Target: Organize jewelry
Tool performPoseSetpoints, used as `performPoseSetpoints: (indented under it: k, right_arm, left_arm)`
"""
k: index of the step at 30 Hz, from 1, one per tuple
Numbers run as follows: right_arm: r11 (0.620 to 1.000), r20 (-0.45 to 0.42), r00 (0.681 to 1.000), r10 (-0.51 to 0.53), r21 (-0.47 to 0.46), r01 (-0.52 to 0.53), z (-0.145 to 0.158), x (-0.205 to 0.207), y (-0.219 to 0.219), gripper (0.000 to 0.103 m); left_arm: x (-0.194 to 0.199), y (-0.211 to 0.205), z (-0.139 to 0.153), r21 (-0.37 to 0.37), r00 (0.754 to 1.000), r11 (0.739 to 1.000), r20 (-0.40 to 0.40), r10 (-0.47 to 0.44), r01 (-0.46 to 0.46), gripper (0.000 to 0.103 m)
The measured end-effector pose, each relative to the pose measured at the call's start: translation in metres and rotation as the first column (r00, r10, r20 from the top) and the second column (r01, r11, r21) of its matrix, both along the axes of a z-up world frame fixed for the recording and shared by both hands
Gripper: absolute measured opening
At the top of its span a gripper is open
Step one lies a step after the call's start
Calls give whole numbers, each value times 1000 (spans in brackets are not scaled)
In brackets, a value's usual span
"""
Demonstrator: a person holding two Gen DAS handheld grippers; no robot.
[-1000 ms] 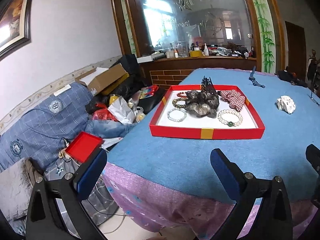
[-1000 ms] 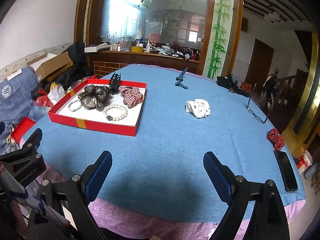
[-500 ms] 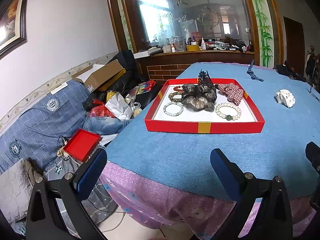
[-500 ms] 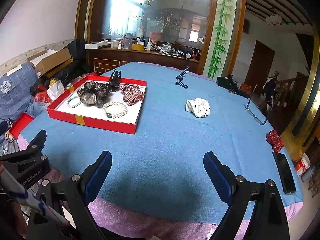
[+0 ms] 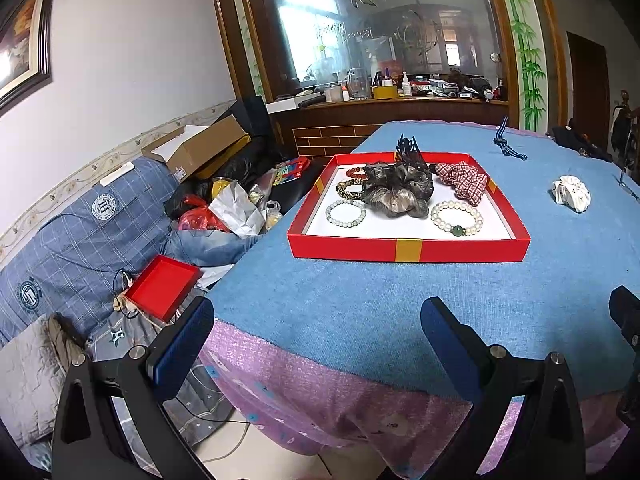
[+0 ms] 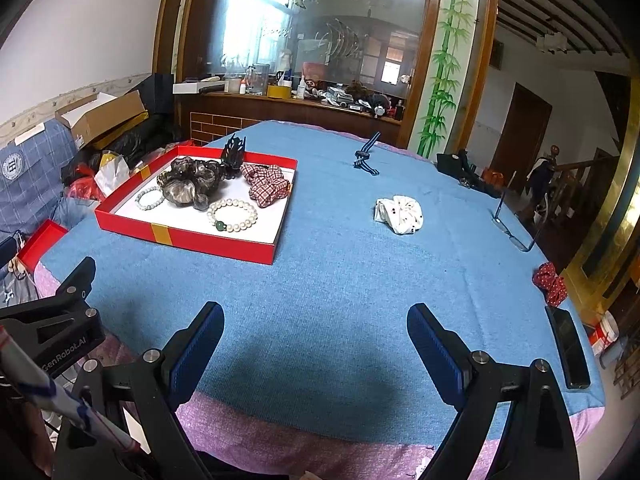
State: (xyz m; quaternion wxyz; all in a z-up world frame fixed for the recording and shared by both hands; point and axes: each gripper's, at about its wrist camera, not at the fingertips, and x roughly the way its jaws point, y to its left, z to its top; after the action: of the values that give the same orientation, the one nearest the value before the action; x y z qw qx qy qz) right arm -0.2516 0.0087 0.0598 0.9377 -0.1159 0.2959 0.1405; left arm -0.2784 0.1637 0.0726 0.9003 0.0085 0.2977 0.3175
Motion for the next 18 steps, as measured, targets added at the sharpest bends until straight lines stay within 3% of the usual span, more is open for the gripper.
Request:
performPoseSetpoints:
  k: [18]
  right_arm:
    - [1000,-14,1000,7,-21,-7,-5,0,4,95]
  left_arm:
    - [0,1,-2,-5,1000,1000,-3,4,-4,103]
